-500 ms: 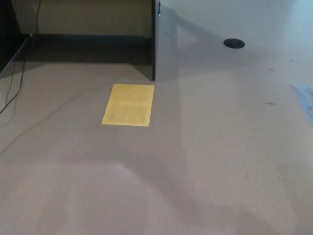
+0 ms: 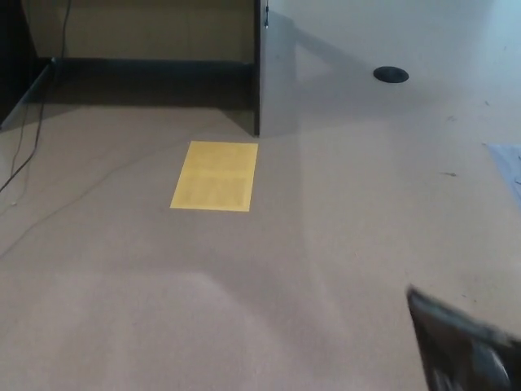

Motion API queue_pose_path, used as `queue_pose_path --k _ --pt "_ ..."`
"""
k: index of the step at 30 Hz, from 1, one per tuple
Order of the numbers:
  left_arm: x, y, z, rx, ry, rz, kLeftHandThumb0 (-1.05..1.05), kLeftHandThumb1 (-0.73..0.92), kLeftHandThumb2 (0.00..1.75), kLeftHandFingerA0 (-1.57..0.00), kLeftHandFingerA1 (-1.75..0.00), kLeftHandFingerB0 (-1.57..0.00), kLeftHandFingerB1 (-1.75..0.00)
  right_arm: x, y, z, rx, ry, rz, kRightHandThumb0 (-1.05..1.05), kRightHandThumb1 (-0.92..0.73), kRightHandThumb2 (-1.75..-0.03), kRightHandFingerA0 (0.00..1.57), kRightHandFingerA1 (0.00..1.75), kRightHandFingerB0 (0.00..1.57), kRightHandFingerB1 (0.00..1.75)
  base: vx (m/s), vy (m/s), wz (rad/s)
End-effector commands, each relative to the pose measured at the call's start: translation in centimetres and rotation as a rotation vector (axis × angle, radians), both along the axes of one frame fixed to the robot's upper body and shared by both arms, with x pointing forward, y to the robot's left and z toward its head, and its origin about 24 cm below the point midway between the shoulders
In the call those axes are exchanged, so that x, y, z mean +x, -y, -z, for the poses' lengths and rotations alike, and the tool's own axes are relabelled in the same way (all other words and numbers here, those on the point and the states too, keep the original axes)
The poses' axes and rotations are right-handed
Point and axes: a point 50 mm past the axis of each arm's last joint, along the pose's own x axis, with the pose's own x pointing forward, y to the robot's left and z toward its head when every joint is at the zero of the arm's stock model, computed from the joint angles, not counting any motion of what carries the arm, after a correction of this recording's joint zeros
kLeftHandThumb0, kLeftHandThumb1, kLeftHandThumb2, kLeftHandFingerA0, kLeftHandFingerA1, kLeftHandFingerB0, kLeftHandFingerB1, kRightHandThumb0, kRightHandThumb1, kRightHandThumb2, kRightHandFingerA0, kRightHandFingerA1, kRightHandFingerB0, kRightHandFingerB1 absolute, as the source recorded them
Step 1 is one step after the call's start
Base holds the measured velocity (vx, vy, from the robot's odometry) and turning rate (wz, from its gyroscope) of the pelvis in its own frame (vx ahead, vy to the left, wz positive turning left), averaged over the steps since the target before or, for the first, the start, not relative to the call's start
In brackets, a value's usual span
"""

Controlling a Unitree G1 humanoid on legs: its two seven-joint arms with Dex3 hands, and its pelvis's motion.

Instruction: A person is holding a plastic bag and the robot extends its left hand to grab the bag by hooking its thumb into the holes at the top and brings its hand down by its side. Then it extends its arm again to hand the plastic bag back to the person.

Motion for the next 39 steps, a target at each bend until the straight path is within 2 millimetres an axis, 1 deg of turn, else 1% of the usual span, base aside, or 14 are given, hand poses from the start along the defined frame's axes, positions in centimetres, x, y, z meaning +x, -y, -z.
queue_pose_path --k 1,6,8,10,11,12,14,16,17,19,32,34,35,39 --pt "2.8 1.0 -5.6 0.105 0.378 0.116 -0.39 0.44 0.64 -0.36 -0.42 -0.35 -0.4 0.0 -0.2 -0.4 -0.002 0.055 -0.081 -0.41 -0.71 -0.61 0.71 0.45 0.28 0.3 0.0 0.0 0.0" --pt "6.2 2.6 -12.3 0.151 0.698 0.252 -0.41 0.5 0.55 -0.39 -0.38 -0.36 -0.33 0.3 -0.1 -0.6 0.0 0.081 -0.072 -0.4 -0.71 -0.61 0.7 0.46 0.28 0.31 0.0 0.0 0.0" --pt "7.9 3.7 -17.2 0.225 0.866 0.315 -0.48 0.41 0.68 -0.33 -0.45 -0.32 -0.42 0.3 -0.1 -0.8 0.0 0.094 -0.075 -0.51 -0.6 -0.8 0.67 0.57 0.24 0.41 0.0 0.0 0.0" --pt "8.5 4.6 -20.3 0.22 0.958 0.346 -0.43 0.46 0.55 -0.37 -0.36 -0.38 -0.33 0.2 -0.1 -0.7 0.003 0.097 -0.07 -0.4 -0.71 -0.61 0.73 0.46 0.29 0.31 0.0 0.0 0.0" --pt "8.6 5.0 -21.4 0.229 0.992 0.357 -0.46 0.46 0.55 -0.37 -0.36 -0.39 -0.34 0.0 0.0 -0.7 0.005 0.101 -0.067 -0.48 -0.59 -0.79 0.66 0.57 0.25 0.41 0.0 0.0 0.0" --pt "8.7 5.4 -22.9 0.255 1.043 0.371 -0.56 0.38 0.7 -0.34 -0.46 -0.32 -0.43 -0.1 0.0 -0.7 0.007 0.105 -0.066 -0.4 -0.7 -0.61 0.72 0.46 0.29 0.31 0.0 0.0 0.0" --pt "8.8 6.0 -24.7 0.273 1.098 0.392 -0.57 0.39 0.72 -0.39 -0.5 -0.28 -0.42 -0.1 0.0 -0.7 0.011 0.106 -0.064 -0.4 -0.7 -0.61 0.7 0.46 0.29 0.31 0.0 0.0 0.0" --pt "8.9 6.4 -26.1 0.291 1.146 0.399 -0.52 0.47 0.55 -0.53 -0.4 -0.33 -0.32 0.0 0.1 -0.8 0.01 0.106 -0.064 -0.49 -0.59 -0.8 0.63 0.56 0.24 0.41 0.0 0.0 0.0" --pt "8.8 7.0 -28.0 0.322 1.207 0.418 -0.6 0.4 0.72 -0.37 -0.45 -0.25 -0.4 0.0 0.1 -0.8 0.004 0.093 -0.072 -0.47 -0.58 -0.79 0.65 0.57 0.25 0.41 0.0 0.0 0.0" --pt "8.7 7.5 -29.5 0.348 1.243 0.434 -0.6 0.4 0.72 -0.35 -0.44 -0.24 -0.4 0.1 0.1 -0.7 0.007 0.082 -0.075 -0.39 -0.69 -0.61 0.71 0.46 0.3 0.31 0.0 0.0 0.0" --pt "7.5 12.5 -37.5 0.421 1.47 0.574 -0.57 0.41 0.66 -0.16 -0.36 -0.08 -0.33 0.0 -0.1 -0.4 0.013 0.067 -0.066 -0.39 -0.69 -0.6 0.68 0.45 0.31 0.31 0.0 0.0 0.0" --pt "7.7 13.3 -38.2 0.448 1.493 0.598 -0.29 0.3 0.86 0.0 -0.48 0.0 -0.48 0.1 -0.1 -0.4 0.014 0.077 -0.065 -0.39 -0.69 -0.6 0.7 0.45 0.31 0.31 0.0 0.0 0.0" --pt "7.8 13.7 -38.5 0.447 1.489 0.61 -0.29 0.29 0.85 0.0 -0.48 0.0 -0.47 0.1 -0.1 -0.4 0.011 0.079 -0.066 -0.48 -0.57 -0.78 0.67 0.57 0.26 0.41 0.0 0.0 0.0" --pt "7.9 14.9 -38.3 0.411 1.439 0.662 -0.29 0.28 0.84 0.0 -0.49 0.0 -0.48 0.0 -0.2 -0.4 0.015 0.078 -0.067 -0.48 -0.57 -0.78 0.66 0.56 0.26 0.41 0.0 0.0 0.0"
